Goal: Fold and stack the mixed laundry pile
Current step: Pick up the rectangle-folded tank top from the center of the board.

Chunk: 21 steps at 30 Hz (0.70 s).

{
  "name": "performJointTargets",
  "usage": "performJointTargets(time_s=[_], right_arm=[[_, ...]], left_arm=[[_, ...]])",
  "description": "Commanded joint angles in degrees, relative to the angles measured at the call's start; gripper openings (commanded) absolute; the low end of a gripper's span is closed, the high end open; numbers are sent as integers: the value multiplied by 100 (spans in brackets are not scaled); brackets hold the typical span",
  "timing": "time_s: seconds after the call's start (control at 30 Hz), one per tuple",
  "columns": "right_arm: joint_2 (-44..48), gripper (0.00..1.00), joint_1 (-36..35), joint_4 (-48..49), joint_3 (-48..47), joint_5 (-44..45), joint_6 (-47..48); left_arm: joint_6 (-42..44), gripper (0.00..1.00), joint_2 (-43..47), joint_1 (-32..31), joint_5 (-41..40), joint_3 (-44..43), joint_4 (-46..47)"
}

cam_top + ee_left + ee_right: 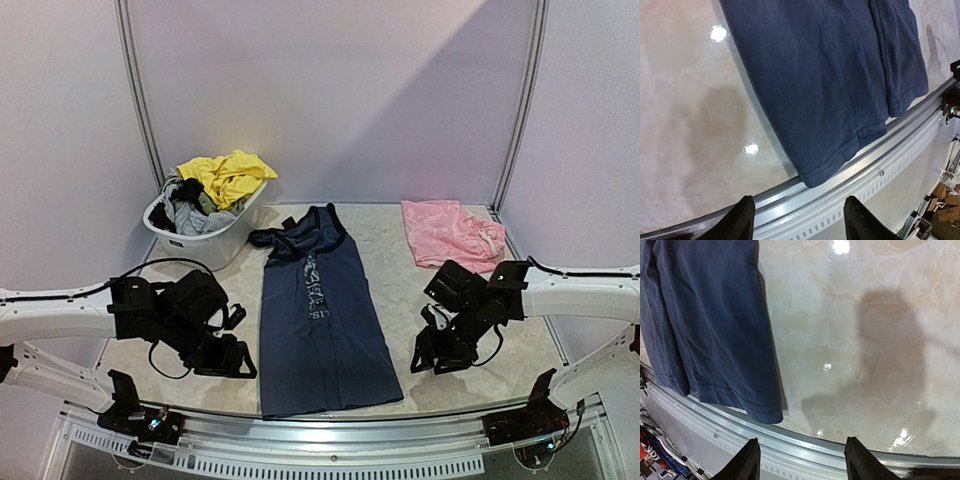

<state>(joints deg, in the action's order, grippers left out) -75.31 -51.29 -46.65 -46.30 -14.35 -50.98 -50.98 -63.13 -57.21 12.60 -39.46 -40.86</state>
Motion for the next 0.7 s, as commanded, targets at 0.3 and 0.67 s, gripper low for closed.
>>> performJointTargets(time_s=[0.3,0.67], right_arm=[[27,53,34,1694,966,-826,-253],[-650,39,-72,2697,1281,-1328,-307]], left_arm=[[-606,58,-809,-764,-208,168,703],[-918,51,-1223,-1027,-95,540,1317]])
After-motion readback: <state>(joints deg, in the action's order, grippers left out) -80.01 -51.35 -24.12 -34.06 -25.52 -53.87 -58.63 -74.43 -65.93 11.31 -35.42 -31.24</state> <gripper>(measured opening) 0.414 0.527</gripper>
